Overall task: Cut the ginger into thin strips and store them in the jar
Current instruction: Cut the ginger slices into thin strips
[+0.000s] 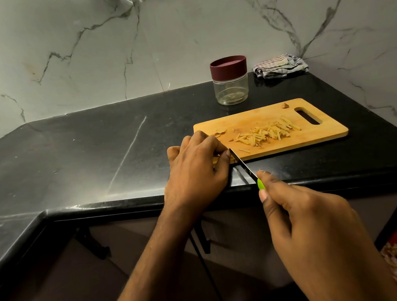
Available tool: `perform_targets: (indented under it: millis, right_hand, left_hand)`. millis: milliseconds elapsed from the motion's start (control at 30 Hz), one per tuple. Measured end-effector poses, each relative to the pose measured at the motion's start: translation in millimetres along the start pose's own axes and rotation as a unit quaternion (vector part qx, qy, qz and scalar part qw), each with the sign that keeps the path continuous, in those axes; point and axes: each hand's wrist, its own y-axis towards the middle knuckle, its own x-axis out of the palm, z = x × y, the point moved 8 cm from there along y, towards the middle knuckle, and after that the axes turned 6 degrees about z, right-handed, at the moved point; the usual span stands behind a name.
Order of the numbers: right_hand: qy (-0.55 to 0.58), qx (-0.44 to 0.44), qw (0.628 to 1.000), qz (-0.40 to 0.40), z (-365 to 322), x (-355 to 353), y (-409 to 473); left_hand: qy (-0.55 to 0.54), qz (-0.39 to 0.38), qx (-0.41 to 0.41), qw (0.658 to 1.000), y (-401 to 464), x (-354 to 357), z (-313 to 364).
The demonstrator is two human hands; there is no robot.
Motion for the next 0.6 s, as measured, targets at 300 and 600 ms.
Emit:
perform_targets:
  millis: [300,600]
  right_hand:
    - [-0.009,0.013,1.0,-0.015,-2.9,2.1,-0.6]
    - [-0.004,0.012,1.0,-0.002,-2.4,0.3,-0.8]
  left_hand:
    - [0.004,0.0,-0.001,1.0,-0.2,-0.4,0.2]
    - [0.005,-0.007,0.0,1.0,0.0,-0.2,0.8]
